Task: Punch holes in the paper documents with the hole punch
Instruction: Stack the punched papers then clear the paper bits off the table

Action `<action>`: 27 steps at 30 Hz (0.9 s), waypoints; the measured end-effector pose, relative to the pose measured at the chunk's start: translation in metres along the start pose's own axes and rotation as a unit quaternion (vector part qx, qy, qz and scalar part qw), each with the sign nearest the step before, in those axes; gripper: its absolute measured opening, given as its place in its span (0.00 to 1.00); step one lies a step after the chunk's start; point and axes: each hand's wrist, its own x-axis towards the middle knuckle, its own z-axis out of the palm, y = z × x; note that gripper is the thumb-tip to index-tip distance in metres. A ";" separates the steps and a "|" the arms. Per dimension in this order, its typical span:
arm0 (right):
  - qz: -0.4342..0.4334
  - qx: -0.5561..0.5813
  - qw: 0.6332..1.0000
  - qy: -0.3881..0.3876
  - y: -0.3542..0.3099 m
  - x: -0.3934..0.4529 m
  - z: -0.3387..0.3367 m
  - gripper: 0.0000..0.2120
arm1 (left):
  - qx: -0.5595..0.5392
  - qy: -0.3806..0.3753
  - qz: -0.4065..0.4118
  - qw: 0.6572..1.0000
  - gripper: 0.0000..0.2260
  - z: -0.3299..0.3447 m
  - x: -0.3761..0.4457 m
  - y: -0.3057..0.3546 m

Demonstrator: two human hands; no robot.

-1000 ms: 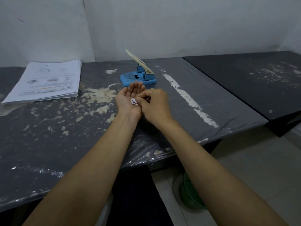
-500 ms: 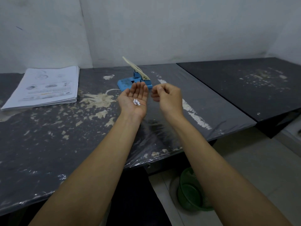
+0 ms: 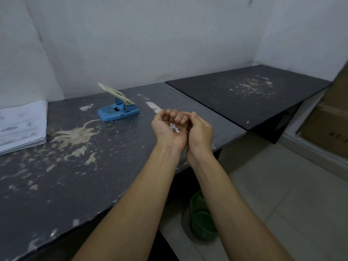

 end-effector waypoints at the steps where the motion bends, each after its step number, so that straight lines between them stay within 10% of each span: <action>1: 0.014 0.036 0.999 0.003 -0.003 -0.001 -0.010 0.18 | 0.002 -0.002 -0.014 1.000 0.15 0.002 -0.002 -0.013; 9: 0.063 0.233 0.967 0.077 -0.017 0.006 -0.105 0.23 | 0.025 0.001 -0.133 0.991 0.16 -0.003 -0.014 -0.119; 27: 0.159 0.188 0.938 0.242 0.097 0.012 -0.264 0.15 | 0.118 0.168 -0.227 0.952 0.17 -0.158 0.001 -0.246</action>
